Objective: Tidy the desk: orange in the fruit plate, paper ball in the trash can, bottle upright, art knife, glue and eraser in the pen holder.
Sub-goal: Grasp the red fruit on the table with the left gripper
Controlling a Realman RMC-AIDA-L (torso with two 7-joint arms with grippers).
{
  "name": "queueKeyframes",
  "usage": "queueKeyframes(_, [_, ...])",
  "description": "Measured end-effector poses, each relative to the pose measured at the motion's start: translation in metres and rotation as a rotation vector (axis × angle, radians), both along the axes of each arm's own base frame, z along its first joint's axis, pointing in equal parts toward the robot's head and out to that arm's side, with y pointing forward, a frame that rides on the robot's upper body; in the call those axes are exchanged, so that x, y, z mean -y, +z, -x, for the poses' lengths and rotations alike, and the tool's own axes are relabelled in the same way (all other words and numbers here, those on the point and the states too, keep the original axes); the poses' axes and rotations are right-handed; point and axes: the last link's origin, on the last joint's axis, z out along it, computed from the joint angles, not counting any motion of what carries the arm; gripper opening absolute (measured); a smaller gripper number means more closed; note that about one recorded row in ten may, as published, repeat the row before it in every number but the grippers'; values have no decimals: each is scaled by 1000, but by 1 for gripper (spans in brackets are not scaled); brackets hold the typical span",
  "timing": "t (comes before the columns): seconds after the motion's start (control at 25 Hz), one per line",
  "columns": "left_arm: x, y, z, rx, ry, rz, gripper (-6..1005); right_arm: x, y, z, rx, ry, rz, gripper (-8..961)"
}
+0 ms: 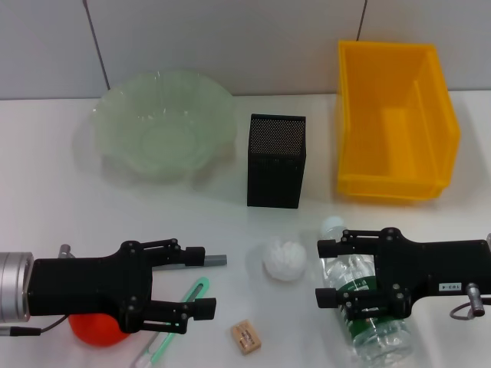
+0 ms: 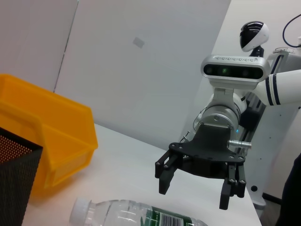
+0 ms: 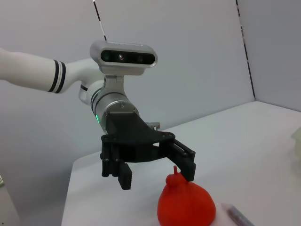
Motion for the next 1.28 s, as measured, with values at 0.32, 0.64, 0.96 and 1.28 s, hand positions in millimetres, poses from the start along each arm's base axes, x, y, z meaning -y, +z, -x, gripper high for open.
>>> queueKeyframes(0.32, [0,0,-1,0,-10,0,863,2,0,-1,-4,-3,6,762])
queueKeyframes(0.64, [-2,-1,-3,1,-12,4,863,3,0,-1,-6,-9,12,761])
queueKeyframes(0.96, [-8,6,-8,-18,-24,-6,860,4,-2,-1,-10,-13,15,761])
queueKeyframes(1.28, [-28,53,-5,-301,49,-3,852,2,-1,0,-11,-14,6,761])
